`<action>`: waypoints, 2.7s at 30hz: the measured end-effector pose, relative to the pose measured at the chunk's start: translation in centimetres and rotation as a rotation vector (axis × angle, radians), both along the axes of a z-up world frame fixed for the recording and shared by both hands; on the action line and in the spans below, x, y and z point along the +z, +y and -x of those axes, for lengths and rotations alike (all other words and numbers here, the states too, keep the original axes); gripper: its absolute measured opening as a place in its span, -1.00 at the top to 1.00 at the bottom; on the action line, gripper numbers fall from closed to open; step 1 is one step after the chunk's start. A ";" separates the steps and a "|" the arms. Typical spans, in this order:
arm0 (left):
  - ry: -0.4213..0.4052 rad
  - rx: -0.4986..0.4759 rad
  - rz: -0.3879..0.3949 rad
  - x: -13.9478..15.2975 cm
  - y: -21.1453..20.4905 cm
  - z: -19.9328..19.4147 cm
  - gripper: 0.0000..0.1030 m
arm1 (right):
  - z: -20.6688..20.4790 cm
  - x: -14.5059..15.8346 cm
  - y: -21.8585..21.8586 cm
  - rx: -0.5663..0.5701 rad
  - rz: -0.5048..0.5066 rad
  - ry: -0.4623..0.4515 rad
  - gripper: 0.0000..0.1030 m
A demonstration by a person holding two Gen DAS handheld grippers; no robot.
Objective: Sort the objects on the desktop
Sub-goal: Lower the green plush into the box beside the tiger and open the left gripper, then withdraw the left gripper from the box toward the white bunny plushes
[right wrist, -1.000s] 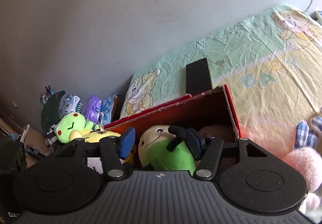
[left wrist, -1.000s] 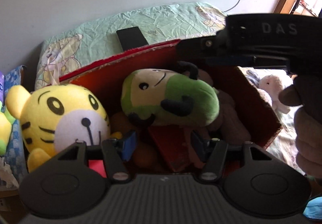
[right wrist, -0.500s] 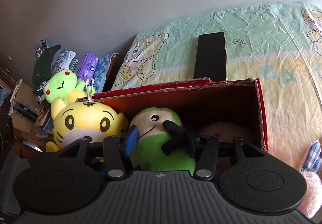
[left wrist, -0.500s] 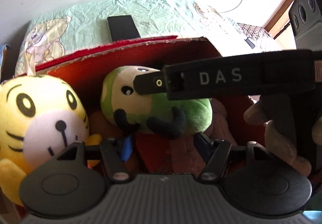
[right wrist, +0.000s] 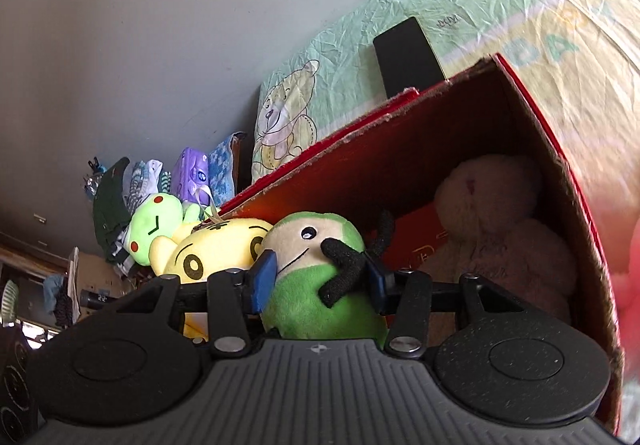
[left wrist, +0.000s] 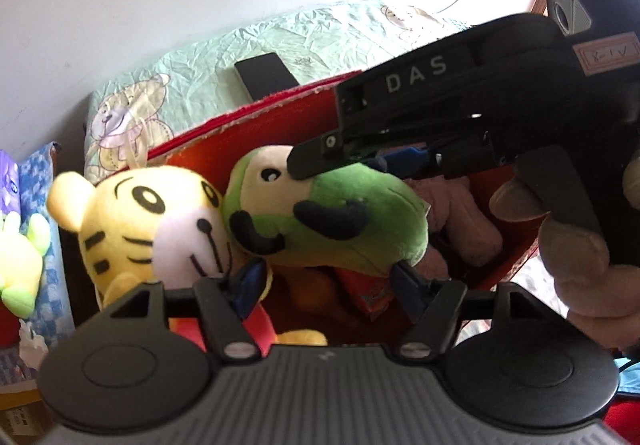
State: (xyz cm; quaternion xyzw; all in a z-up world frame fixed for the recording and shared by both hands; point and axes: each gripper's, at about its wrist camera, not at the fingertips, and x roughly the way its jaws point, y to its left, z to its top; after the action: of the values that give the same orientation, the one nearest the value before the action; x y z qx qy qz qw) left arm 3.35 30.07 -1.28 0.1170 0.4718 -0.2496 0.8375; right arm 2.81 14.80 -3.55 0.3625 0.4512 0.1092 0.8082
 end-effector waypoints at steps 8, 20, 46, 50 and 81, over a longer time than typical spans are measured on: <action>0.016 0.011 -0.048 -1.1 0.6 1.5 -0.42 | 0.8 0.7 0.0 0.094 0.053 0.057 -0.03; -0.015 0.098 0.006 0.5 1.9 2.0 -0.32 | 0.1 -2.7 0.9 0.185 -0.023 0.161 0.04; 0.018 0.237 -0.086 -0.8 0.9 1.2 -0.31 | 0.8 -2.7 0.7 0.188 0.008 0.088 0.37; 0.023 0.250 -0.086 -0.9 0.9 1.1 -0.31 | 0.8 -2.6 1.1 0.204 0.022 0.076 0.36; -0.091 0.402 -0.174 1.7 -2.5 3.7 -0.30 | 6.4 1.3 -1.6 0.187 0.257 -0.175 0.15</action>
State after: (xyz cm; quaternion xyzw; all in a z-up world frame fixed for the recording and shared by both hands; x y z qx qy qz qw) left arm -0.34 27.54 0.46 0.1037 0.4670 -0.0304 0.8776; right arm -3.56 13.18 -2.30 0.2017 0.4212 0.1562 0.8703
